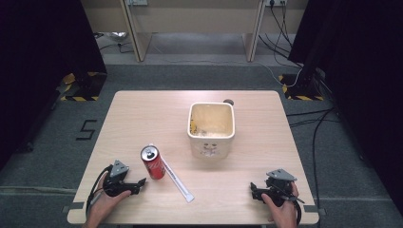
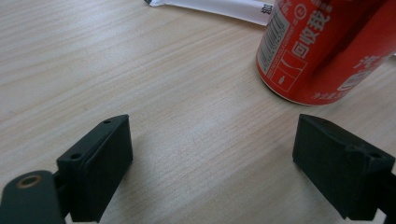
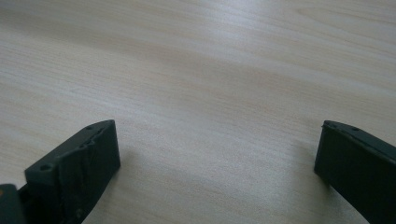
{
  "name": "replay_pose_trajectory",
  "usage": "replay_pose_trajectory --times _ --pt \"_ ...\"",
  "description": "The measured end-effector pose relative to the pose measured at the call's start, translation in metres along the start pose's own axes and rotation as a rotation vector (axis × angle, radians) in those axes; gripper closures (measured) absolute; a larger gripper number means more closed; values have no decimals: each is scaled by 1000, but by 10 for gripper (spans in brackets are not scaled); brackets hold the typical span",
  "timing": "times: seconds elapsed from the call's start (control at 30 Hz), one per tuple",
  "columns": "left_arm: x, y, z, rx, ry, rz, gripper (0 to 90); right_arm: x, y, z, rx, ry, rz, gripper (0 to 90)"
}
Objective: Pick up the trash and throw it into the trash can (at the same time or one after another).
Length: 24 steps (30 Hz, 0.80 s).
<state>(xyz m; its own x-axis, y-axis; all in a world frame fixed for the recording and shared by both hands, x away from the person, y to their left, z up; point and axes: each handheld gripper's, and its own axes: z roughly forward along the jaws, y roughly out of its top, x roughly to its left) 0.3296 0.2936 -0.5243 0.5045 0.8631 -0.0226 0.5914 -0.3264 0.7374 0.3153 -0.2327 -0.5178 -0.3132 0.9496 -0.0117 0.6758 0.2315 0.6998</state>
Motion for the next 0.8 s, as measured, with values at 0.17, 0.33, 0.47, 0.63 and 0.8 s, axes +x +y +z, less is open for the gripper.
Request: replay_pose_trajectory --times 0.17,0.33,0.47,0.63,0.8 --pt "0 0 0 -1 -1 0 112 0 0 0 0 0 0 2" --pt "0 0 0 2 -4 -1 113 0 0 0 2 2 -1 2" --pt "0 0 0 -1 -7 1 111 0 1 0 1 3 4 2" --pt "3 -1 -2 -10 -36 -7 147 0 1 0 1 5 3 2" --pt "3 1 -9 -35 -70 -19 151 0 1 0 2 4 2 2"
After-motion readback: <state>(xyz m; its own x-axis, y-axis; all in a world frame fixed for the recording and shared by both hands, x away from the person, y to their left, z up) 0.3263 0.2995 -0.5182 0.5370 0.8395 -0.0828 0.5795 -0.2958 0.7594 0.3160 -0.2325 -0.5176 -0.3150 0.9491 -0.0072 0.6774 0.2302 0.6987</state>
